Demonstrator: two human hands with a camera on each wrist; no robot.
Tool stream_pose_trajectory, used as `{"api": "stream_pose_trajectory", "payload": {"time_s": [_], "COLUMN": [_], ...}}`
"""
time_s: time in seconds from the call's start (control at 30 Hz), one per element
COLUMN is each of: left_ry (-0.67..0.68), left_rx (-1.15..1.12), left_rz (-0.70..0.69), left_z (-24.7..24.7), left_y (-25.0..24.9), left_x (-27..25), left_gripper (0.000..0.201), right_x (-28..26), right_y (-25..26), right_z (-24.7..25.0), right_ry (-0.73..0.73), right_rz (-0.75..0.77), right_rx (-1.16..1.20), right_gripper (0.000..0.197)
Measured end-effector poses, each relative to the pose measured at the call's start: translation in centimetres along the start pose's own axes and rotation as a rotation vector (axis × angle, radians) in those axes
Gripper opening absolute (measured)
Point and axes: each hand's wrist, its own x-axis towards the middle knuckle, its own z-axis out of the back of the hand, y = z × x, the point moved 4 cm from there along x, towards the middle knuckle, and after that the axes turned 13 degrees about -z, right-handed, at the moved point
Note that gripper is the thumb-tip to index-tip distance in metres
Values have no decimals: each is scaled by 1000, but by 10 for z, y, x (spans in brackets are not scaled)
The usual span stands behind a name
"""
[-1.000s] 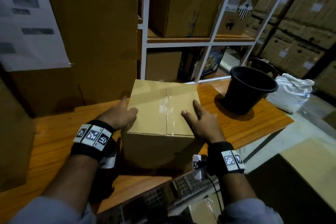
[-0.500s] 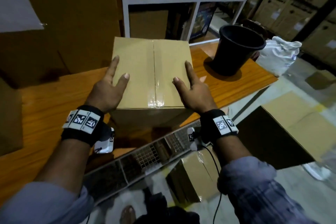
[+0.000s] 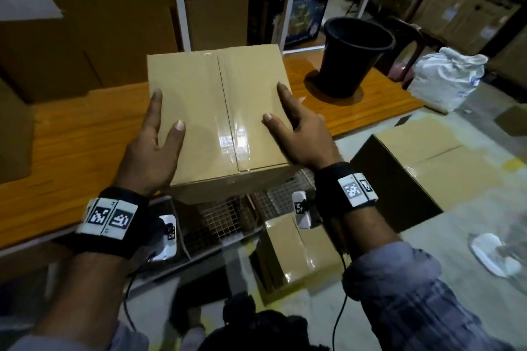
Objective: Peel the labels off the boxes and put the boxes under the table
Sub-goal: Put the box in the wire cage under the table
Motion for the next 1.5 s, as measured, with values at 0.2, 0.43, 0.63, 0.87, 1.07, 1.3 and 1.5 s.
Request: {"api": "stream_pose_trajectory", "payload": {"time_s": [0.2, 0.43, 0.63, 0.87, 1.07, 1.3, 1.5], "left_ry": [52, 247, 423, 522, 464, 382, 369], "left_rx": [-9, -11, -147, -194, -260, -236, -229], "left_rz": [-22, -60, 24, 134, 251, 307, 427], "left_z": [-42, -81, -125, -199, -268, -332, -369], "left_y": [-42, -54, -31, 21, 50, 72, 103], "left_x": [-45, -73, -116, -149, -173, -169, -176], "left_gripper": [70, 76, 81, 91, 100, 101, 105], "right_x": [-47, -102, -131, -130, -106, -61, -44], "right_y": [-35, -81, -128, -193, -257, -322, -362], "right_z": [54, 89, 74, 28, 0, -20, -52], "right_ry": [-55, -111, -31, 92, 271, 292, 398], "right_rz": [-9, -168, -303, -406, -423, -338, -353], "right_rx": [-46, -147, -393, -567, -634, -831, -818], "right_gripper": [75, 70, 69, 64, 72, 75, 75]}}
